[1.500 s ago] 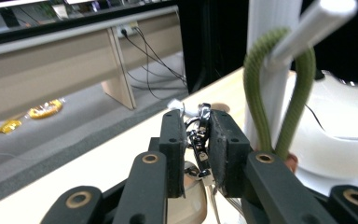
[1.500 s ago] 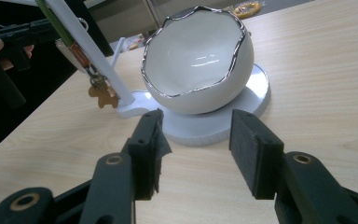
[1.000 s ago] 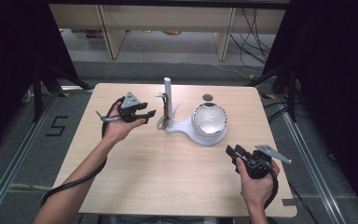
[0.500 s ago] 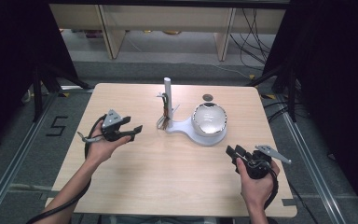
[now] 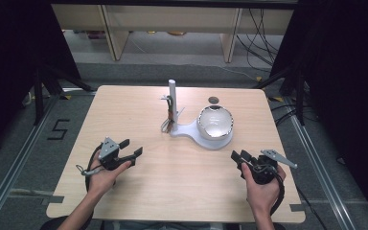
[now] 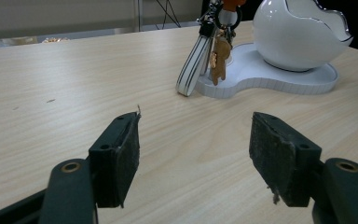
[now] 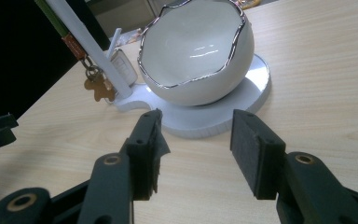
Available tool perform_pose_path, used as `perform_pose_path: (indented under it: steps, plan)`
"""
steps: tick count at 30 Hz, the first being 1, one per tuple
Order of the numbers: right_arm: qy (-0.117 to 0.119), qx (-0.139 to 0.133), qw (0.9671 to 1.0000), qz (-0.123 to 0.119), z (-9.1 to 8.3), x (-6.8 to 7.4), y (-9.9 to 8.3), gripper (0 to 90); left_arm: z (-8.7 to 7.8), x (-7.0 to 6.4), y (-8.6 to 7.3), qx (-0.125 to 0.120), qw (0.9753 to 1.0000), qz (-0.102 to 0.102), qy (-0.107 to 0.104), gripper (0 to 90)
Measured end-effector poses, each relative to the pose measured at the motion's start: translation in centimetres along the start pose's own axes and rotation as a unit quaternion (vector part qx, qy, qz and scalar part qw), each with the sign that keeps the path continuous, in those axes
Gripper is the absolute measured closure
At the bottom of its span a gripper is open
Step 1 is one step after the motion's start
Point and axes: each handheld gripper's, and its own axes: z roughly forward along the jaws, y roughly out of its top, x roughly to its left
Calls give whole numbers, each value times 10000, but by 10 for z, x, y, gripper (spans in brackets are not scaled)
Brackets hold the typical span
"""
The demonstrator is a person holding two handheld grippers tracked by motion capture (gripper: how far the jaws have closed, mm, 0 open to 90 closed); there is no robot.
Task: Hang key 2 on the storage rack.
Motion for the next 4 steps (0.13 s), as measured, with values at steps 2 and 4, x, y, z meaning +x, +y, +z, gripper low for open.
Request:
perform_pose_path:
  steps: [2,4]
  plan:
    - [38,9,9999,140,1,2,-1,537,-1,-3,-3,-43,10000,-12,-16,330]
    - [111,64,9997,189,0,2,-1,536,-1,-3,-3,-87,10000,37,-14,332]
